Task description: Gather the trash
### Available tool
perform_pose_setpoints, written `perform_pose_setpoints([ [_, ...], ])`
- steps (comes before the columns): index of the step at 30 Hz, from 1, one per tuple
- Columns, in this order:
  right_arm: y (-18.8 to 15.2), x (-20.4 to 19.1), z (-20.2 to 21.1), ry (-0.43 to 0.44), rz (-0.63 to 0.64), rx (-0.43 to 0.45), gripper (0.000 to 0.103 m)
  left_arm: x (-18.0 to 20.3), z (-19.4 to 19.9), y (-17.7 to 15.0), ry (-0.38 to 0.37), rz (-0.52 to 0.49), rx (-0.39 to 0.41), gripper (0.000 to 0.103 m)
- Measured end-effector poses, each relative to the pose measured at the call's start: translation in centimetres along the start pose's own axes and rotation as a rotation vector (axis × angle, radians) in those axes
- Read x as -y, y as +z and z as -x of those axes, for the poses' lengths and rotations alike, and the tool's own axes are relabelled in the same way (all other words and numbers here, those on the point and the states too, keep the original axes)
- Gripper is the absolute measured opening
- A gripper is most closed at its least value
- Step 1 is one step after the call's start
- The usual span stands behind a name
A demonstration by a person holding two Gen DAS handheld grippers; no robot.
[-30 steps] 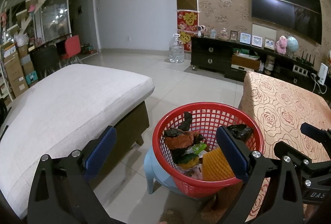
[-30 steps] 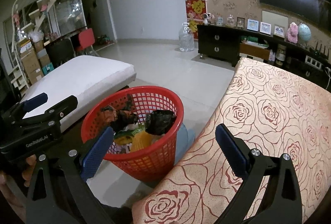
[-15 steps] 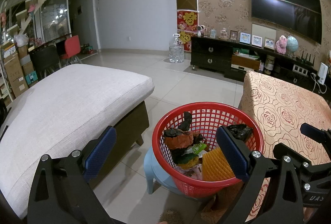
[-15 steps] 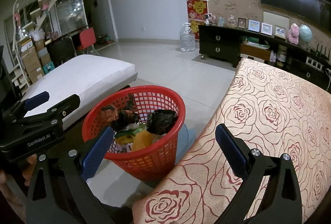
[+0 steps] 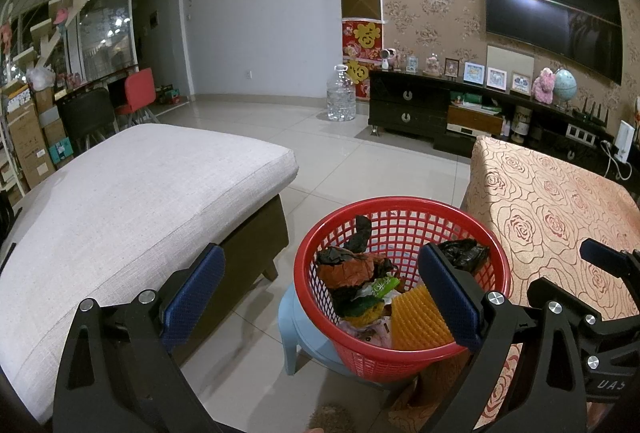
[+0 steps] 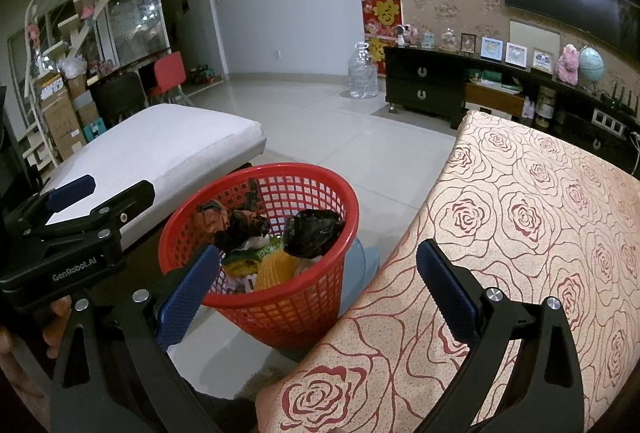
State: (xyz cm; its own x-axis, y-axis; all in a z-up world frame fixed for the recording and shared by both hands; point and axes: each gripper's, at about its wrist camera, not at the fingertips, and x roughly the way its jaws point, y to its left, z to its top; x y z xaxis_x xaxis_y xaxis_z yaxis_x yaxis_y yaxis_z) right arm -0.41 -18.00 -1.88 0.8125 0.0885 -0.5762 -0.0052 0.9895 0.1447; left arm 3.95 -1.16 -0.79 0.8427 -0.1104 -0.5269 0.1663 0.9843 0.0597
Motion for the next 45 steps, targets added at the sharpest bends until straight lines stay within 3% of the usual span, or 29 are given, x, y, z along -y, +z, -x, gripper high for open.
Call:
perform_pose_setpoints([
  [45, 0.02, -0.01, -0.01, 0.0, 0.001, -0.003, 0.096, -0.29, -0.36, -0.3, -0.003, 0.01, -0.007, 0.094],
])
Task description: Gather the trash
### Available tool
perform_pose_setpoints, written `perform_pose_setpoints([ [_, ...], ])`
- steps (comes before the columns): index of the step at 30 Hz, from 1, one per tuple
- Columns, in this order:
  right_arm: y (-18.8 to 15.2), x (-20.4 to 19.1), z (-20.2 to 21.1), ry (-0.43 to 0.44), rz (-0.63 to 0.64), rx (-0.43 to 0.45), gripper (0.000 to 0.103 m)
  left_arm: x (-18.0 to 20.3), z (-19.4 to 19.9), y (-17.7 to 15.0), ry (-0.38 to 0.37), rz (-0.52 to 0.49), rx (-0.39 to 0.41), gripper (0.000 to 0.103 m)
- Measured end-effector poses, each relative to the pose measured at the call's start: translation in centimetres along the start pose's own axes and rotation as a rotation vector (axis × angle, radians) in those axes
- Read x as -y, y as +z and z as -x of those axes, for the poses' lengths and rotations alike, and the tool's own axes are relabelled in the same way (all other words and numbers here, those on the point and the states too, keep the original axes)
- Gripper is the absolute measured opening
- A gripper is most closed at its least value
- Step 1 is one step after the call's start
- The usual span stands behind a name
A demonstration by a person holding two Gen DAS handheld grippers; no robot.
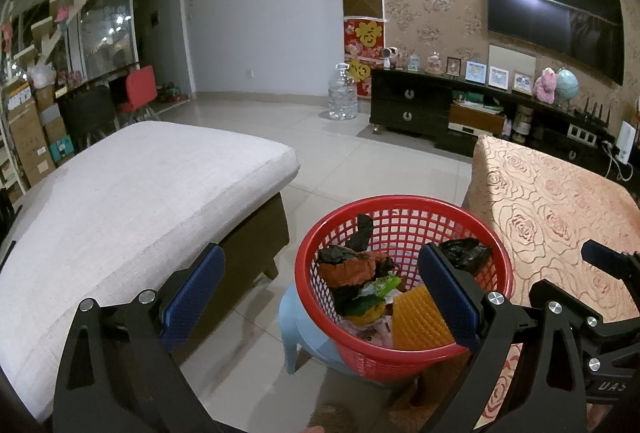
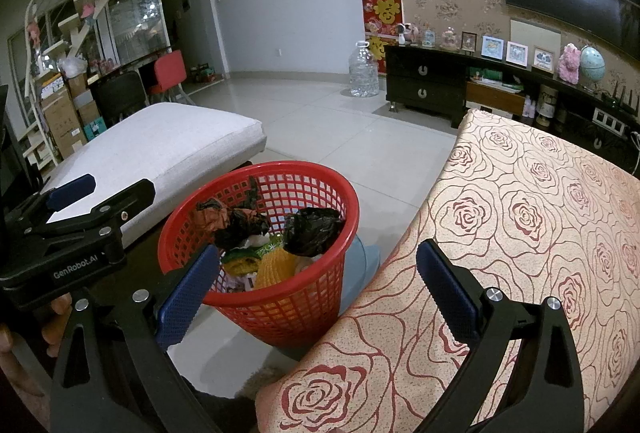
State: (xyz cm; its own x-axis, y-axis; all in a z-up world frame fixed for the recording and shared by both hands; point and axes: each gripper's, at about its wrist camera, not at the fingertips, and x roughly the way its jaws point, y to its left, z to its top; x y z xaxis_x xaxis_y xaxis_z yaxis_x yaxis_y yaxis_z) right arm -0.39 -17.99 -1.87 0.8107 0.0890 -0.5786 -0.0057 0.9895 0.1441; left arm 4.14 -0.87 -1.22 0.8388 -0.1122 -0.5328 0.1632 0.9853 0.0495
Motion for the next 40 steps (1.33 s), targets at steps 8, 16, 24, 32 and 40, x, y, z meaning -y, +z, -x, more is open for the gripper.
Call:
perform_pose_setpoints([
  [8, -0.1, 0.0, 0.0, 0.0, 0.001, 0.0, 0.096, 0.0, 0.1, -0.3, 0.0, 0.006, 0.0, 0.094],
  [16, -0.1, 0.0, 0.0, -0.001, 0.001, -0.002, 0.096, 0.0, 0.2, -0.3, -0.004, 0.01, -0.002, 0.094],
  [24, -0.9, 0.6, -0.1, 0.001, -0.008, -0.012, 0.096, -0.1, 0.3, 0.1, -0.004, 0.011, 0.0, 0.094],
  [32, -1.2, 1.5, 0.1, -0.006, -0.02, -0.02, 0.096, -0.2, 0.1, 0.3, -0.008, 0.02, -0.026, 0.094],
  [40, -2.2, 4.2, 1.0, -0.052, -0.042, -0.033, 0.096, 0.1, -0.3, 0.2, -0.045, 0.054, -0.06, 0.094],
])
